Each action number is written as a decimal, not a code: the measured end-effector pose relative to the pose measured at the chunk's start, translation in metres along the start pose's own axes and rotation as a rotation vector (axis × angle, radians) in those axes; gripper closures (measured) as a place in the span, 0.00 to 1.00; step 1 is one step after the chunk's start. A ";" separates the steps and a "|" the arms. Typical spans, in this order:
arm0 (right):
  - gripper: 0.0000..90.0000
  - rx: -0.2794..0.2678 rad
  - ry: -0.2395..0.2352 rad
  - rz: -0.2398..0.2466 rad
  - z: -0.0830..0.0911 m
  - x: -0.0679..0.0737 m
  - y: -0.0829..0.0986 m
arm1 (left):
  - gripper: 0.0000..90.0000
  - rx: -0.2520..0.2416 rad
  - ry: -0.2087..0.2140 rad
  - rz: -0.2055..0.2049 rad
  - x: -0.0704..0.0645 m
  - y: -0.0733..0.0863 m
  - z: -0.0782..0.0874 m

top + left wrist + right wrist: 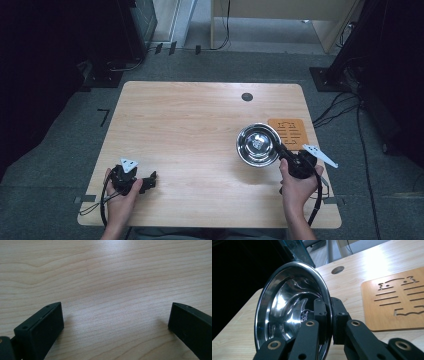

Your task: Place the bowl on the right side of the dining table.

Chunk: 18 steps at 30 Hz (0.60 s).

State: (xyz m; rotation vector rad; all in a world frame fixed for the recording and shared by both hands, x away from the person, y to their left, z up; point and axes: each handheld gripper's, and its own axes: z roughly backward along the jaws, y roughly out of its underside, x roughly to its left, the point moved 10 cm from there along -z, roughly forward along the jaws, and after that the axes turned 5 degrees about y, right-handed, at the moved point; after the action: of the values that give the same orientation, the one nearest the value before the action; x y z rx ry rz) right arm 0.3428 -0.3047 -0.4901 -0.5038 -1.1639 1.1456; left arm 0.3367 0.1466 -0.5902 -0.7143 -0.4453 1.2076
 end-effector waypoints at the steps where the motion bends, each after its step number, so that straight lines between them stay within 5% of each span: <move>1: 0.95 -0.004 0.006 -0.004 0.000 -0.003 -0.002 | 0.00 0.000 0.000 0.000 0.000 0.000 0.000; 18: 0.95 -0.037 0.073 -0.048 0.004 -0.036 -0.018 | 0.00 0.000 -0.001 0.002 0.000 0.000 0.000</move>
State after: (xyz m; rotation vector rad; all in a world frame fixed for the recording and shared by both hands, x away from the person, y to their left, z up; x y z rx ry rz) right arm 0.3486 -0.3448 -0.4900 -0.5393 -1.1298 1.0574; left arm 0.3369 0.1465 -0.5902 -0.7144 -0.4461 1.2096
